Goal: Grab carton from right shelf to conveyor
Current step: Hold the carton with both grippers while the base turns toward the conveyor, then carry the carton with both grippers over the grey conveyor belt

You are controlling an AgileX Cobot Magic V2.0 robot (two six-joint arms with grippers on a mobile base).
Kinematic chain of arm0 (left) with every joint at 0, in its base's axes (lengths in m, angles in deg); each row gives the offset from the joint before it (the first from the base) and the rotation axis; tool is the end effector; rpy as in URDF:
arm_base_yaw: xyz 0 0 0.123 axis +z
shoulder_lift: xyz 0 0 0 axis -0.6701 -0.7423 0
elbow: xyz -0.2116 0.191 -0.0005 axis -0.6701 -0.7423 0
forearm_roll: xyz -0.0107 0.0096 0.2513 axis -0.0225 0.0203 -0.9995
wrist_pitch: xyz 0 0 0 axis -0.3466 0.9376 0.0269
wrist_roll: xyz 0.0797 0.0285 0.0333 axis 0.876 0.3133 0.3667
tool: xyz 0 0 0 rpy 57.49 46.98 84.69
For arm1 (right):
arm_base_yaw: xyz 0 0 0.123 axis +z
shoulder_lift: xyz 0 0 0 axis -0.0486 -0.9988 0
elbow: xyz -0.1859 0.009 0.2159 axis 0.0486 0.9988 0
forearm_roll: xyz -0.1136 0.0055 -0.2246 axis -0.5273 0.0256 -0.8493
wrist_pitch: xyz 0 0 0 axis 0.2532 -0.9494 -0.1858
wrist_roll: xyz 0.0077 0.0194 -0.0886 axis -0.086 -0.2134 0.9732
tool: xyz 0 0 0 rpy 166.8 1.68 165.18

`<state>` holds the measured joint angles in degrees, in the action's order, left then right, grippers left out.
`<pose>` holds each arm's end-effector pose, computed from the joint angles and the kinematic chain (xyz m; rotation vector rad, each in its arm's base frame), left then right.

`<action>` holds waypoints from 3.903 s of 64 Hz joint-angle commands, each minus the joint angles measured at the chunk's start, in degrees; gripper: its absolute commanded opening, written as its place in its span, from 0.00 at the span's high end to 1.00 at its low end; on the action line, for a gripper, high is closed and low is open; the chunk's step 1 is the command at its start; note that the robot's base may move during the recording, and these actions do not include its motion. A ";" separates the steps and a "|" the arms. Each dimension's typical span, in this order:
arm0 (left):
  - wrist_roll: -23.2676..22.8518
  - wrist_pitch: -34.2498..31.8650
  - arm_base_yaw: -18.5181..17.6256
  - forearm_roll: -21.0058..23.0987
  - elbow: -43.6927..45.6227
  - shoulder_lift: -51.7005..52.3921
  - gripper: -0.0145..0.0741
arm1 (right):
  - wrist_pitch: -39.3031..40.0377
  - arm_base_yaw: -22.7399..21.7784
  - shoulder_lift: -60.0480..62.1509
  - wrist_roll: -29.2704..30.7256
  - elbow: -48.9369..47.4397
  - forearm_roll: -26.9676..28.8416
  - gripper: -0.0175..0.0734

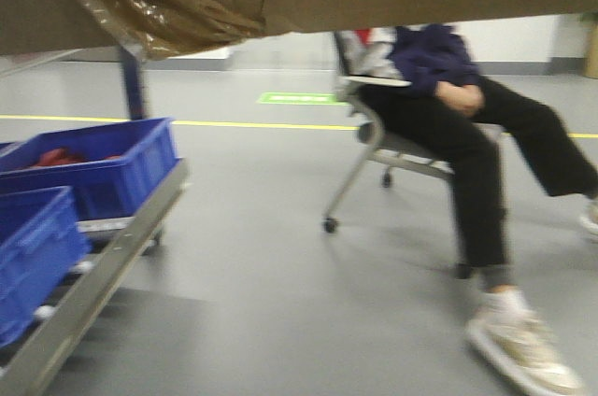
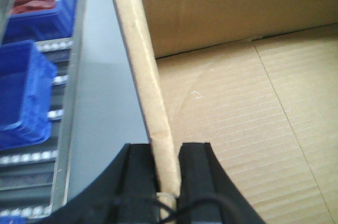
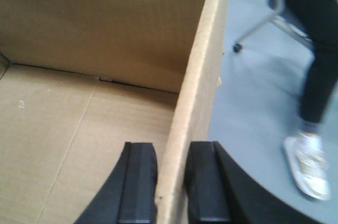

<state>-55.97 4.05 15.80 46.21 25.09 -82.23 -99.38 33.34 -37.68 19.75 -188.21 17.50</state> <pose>0.2182 -0.0810 0.4975 0.0947 2.2370 -0.0796 0.2354 0.1338 0.4982 -0.4022 2.1194 0.3375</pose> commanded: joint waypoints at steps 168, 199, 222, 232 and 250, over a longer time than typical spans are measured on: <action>0.33 -2.67 -0.75 2.95 0.37 0.20 0.86 | 5.17 0.37 0.44 0.06 -0.24 3.12 0.88; 0.33 -2.67 -0.75 -0.88 0.37 0.20 0.86 | 6.28 0.37 0.44 0.06 -0.24 3.12 0.88; 0.33 -2.67 -0.75 -5.76 0.37 0.20 0.86 | 6.39 0.37 0.44 0.06 -0.24 3.12 0.88; 0.33 -2.67 -0.75 -6.29 0.37 0.20 0.86 | 6.39 0.37 0.44 0.06 -0.24 3.12 0.88; 0.33 -2.67 -0.75 -8.15 0.37 0.20 0.86 | 6.40 0.37 0.44 0.06 -0.24 3.42 0.88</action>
<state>-56.08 3.52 15.67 39.23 25.09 -82.23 -96.74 33.43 -38.00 19.75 -188.21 19.06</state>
